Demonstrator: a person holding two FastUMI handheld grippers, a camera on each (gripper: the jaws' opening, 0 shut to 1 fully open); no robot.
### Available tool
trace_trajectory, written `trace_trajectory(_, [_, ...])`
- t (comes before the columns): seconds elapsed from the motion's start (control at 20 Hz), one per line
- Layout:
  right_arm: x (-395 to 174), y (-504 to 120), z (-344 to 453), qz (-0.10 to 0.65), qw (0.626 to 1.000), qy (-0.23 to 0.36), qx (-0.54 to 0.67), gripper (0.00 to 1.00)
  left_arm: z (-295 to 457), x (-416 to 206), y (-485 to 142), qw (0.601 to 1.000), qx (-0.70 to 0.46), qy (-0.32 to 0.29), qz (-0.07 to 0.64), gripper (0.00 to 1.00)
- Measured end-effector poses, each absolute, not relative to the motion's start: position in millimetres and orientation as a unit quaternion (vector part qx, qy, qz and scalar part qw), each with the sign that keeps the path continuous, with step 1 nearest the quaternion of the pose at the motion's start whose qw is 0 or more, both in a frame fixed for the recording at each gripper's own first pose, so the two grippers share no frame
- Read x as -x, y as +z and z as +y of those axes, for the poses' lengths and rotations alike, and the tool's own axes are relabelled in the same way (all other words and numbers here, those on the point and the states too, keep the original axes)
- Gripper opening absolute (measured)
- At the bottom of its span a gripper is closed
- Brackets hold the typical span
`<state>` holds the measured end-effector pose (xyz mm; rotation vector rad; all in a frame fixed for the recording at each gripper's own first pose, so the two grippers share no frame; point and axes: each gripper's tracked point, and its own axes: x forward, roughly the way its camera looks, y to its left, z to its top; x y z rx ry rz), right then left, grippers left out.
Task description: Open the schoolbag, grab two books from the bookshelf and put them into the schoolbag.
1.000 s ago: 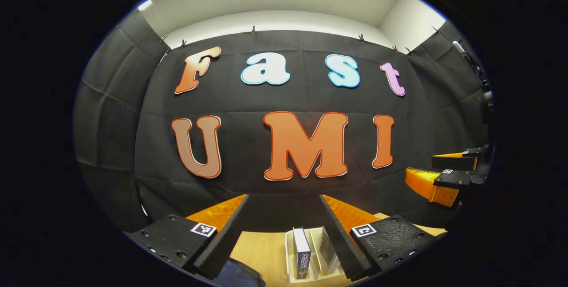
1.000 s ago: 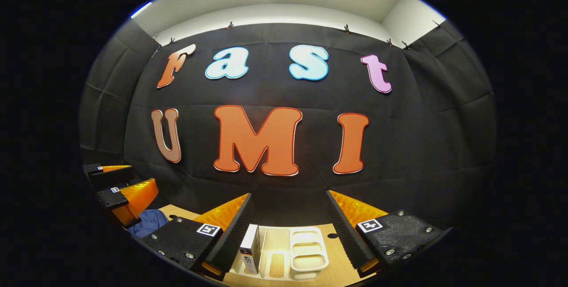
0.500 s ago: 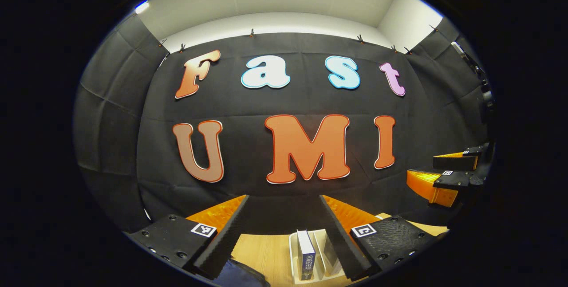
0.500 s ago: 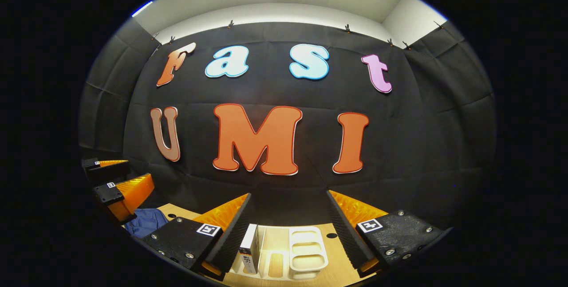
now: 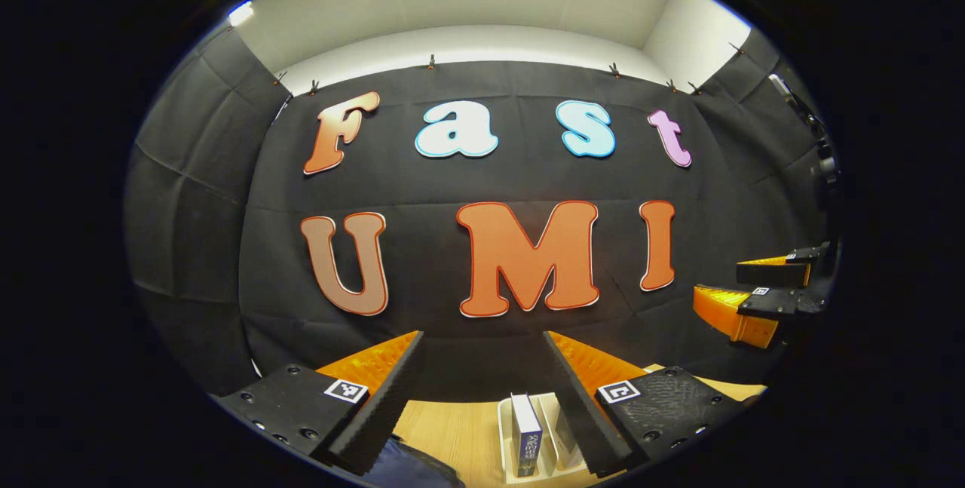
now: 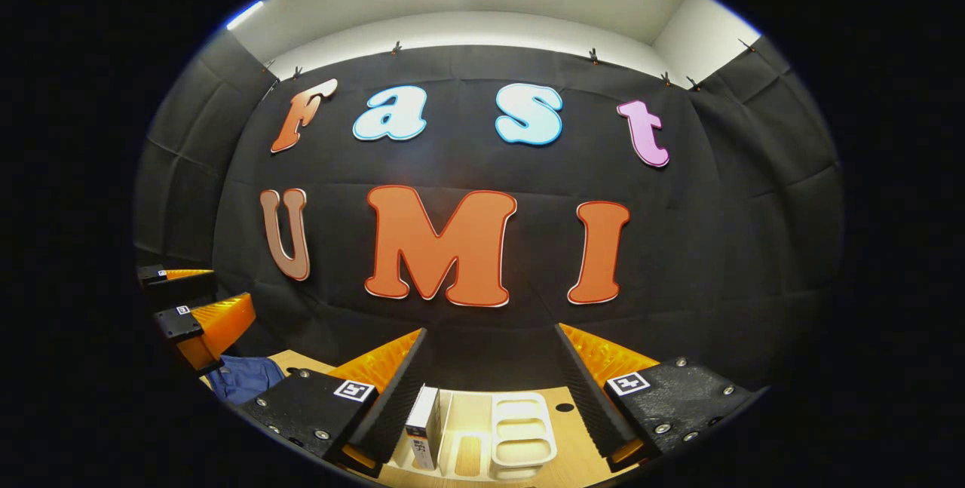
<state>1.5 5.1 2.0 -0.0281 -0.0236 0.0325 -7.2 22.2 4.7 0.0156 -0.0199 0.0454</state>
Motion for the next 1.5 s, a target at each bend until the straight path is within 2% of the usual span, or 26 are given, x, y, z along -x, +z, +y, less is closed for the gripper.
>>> trace_trajectory(0.15, [-2,-5,5,-0.008,1.0,0.02,0.019,0.95,19,7,-7,1.0,0.001,0.019,0.0,0.94])
trace_trajectory(0.2, [-1,-8,7,-0.005,0.999,0.023,0.022,1.0,18,9,-8,1.0,-0.003,0.018,-0.001,0.94])
trace_trajectory(0.25, [1,-9,8,-0.003,0.999,0.023,0.023,0.96,19,11,-6,1.0,-0.007,0.019,-0.005,0.94])
trace_trajectory(0.8, [0,-24,3,0.013,1.0,0.023,0.012,0.96,27,16,-20,1.0,-0.02,0.021,0.0,0.94])
trace_trajectory(1.5, [-2,-33,-3,0.022,0.999,0.029,0.02,0.95,74,35,-107,0.991,-0.059,0.046,0.108,0.95])
